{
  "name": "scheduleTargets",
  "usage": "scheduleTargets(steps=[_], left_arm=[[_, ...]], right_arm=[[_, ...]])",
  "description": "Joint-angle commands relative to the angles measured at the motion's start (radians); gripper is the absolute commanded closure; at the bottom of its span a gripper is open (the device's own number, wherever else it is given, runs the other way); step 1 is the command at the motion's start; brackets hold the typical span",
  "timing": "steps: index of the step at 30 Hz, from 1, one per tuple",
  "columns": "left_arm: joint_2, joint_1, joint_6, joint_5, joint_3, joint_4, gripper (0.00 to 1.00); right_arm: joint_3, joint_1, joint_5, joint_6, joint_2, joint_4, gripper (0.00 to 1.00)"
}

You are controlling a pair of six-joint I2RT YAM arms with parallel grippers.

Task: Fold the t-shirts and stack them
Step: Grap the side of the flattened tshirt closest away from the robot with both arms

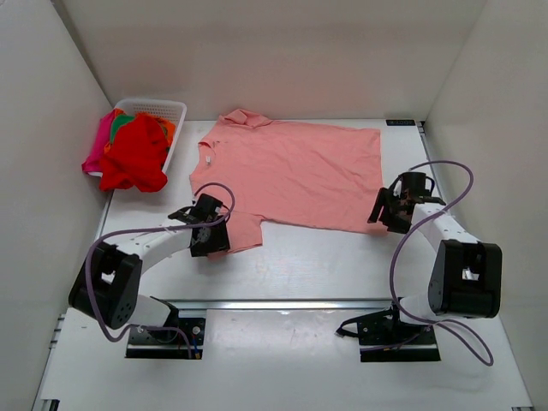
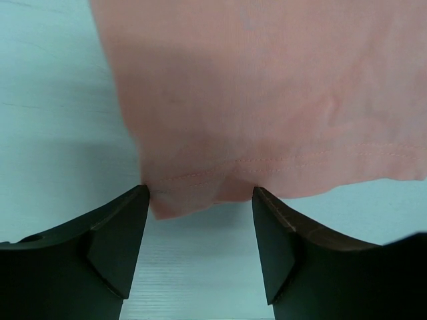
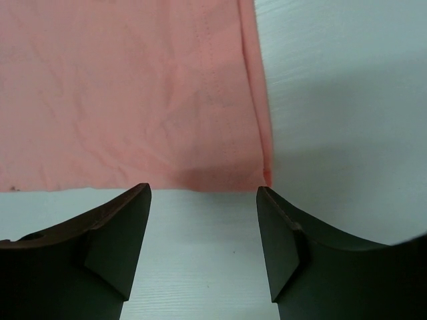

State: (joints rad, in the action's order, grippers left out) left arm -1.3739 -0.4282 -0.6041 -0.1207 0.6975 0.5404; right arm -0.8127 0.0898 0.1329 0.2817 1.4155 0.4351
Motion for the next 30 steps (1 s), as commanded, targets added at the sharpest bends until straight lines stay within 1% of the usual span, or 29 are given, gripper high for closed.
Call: scheduleTargets(steps=[1, 2, 4, 6, 7, 8, 9, 11, 13, 15, 16, 17, 22, 25, 28, 30], left_arm=[[-0.037, -0.027, -0.008, 0.016, -0.007, -0.016, 0.27], [-0.042, -0.023, -0.014, 0.030, -0.018, -0.019, 0.31], [-0.044, -0.038, -0.016, 0.036, -0.013, -0.026, 0.45], [-0.042, -0.035, -0.013, 0.041, -0.018, -0.026, 0.75], [-0.040, -0.034, -0.005, 0.039, -0.010, -0.028, 0.84], [-0.039, -0.030, 0.000, 0.044, -0.009, -0.020, 0.98], [-0.037, -0.030, 0.003, 0.030, -0.004, -0.013, 1.00], [-0.011, -0.029, 0.010, 0.030, -0.007, 0.000, 1.00], [0.019, -0.027, 0.009, 0.039, -0.019, 0.003, 1.00], [0.068, -0.024, 0.000, 0.046, -0.027, 0.016, 1.00], [0.078, -0.020, 0.000, 0.049, -0.029, 0.035, 1.00], [0.105, -0.032, -0.005, 0.059, -0.027, 0.059, 1.00], [0.248, -0.047, -0.011, 0.084, -0.012, 0.191, 1.00], [0.404, -0.021, -0.023, 0.098, 0.037, 0.256, 1.00], [0.476, -0.014, -0.036, 0.107, 0.082, 0.329, 1.00], [0.492, -0.009, -0.034, 0.115, 0.094, 0.374, 1.00]], right_arm=[[-0.002, 0.018, -0.032, 0.013, -0.010, -0.019, 0.38], [-0.003, 0.015, -0.045, 0.016, 0.000, -0.010, 0.38], [-0.003, 0.005, -0.071, 0.031, 0.017, -0.009, 0.37], [0.020, 0.025, -0.033, 0.045, 0.028, -0.054, 0.38], [0.023, 0.027, -0.009, 0.043, 0.031, -0.064, 0.39], [0.024, 0.034, 0.000, 0.045, 0.048, -0.071, 0.40], [0.015, 0.033, -0.001, 0.050, 0.054, -0.068, 0.42], [0.003, 0.027, 0.000, 0.048, 0.086, -0.052, 0.42], [0.003, 0.013, 0.014, 0.048, 0.109, -0.041, 0.54], [0.013, 0.004, 0.025, 0.051, 0.108, -0.026, 0.69], [0.021, -0.001, 0.030, 0.051, 0.105, -0.036, 0.88], [0.027, -0.011, 0.033, 0.051, 0.103, -0.029, 1.00], [0.044, -0.024, 0.022, 0.034, -0.001, 0.069, 1.00], [0.035, 0.002, 0.052, 0.028, -0.131, 0.119, 1.00], [0.006, 0.022, 0.040, -0.002, -0.197, 0.192, 0.99], [0.009, 0.031, 0.053, -0.030, -0.211, 0.229, 1.00]])
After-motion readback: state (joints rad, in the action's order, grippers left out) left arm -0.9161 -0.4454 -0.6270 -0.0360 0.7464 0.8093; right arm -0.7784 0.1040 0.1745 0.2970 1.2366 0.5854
